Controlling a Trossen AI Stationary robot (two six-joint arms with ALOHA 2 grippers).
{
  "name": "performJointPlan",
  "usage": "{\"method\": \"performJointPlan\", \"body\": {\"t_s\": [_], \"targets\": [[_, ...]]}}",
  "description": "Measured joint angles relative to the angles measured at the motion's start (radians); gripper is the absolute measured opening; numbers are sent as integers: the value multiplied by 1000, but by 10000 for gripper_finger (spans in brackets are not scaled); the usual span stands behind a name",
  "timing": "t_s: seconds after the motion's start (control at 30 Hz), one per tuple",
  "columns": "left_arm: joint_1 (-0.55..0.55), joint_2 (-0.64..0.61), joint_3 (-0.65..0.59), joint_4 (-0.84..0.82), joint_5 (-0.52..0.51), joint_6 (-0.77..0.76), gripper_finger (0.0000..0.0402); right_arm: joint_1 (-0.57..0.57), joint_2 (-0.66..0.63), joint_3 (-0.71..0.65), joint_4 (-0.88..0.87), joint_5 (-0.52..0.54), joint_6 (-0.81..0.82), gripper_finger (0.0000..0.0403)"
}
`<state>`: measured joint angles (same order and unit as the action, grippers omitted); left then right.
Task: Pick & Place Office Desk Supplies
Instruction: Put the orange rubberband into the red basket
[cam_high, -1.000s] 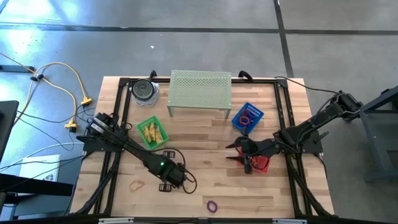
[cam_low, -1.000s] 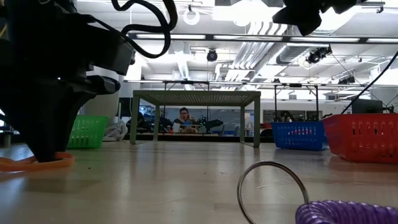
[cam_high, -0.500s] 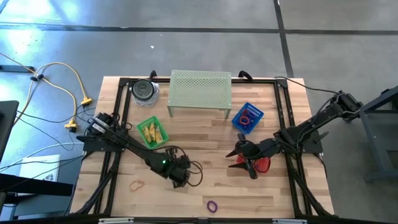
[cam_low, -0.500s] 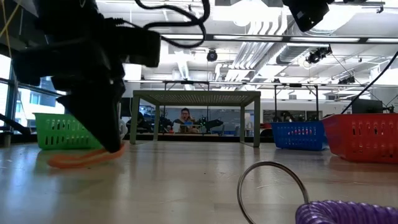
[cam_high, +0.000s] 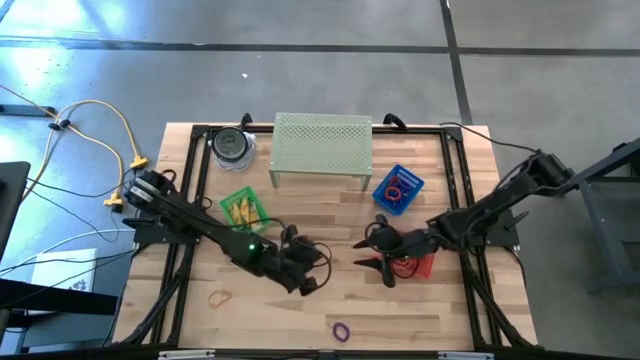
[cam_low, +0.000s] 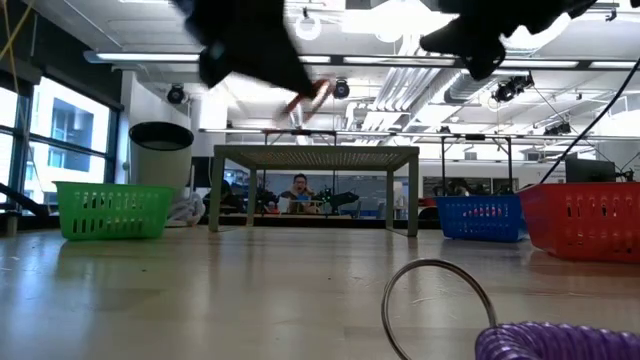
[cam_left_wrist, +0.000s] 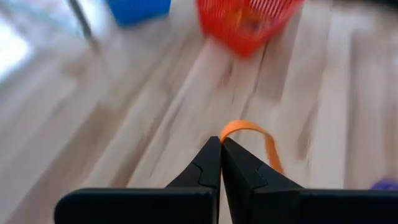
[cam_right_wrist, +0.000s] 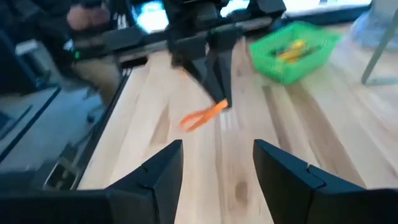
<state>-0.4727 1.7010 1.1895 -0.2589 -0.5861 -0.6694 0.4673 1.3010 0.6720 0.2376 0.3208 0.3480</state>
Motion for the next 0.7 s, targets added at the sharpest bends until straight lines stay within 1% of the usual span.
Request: {"method": "performJointPlan", "body": {"t_s": [0.1, 0.17, 0.27, 0.33, 0.53, 0.6, 0.7], "targets": [[0, -4, 1, 98, -44, 69, 1, -5, 61, 1, 99, 45, -20, 183], [0, -3, 1, 142, -47, 106, 0, -6, 100, 0, 159, 57, -36, 183], [0, -3, 1, 146, -59, 129, 0, -12, 160, 2, 249, 35, -57, 183], [-1, -3, 1, 145, -98, 132, 0, -12, 190, 0, 283, 11, -61, 183], [-1, -3, 1, 146, -126, 147, 0, -43, 279, 0, 376, 45, -7, 183], [-1, -3, 1, 144, -127, 147, 0, -56, 312, 1, 418, 32, 10, 183], [-1, -3, 1, 144, -130, 149, 0, -71, 352, 0, 467, -29, 25, 183]]}}
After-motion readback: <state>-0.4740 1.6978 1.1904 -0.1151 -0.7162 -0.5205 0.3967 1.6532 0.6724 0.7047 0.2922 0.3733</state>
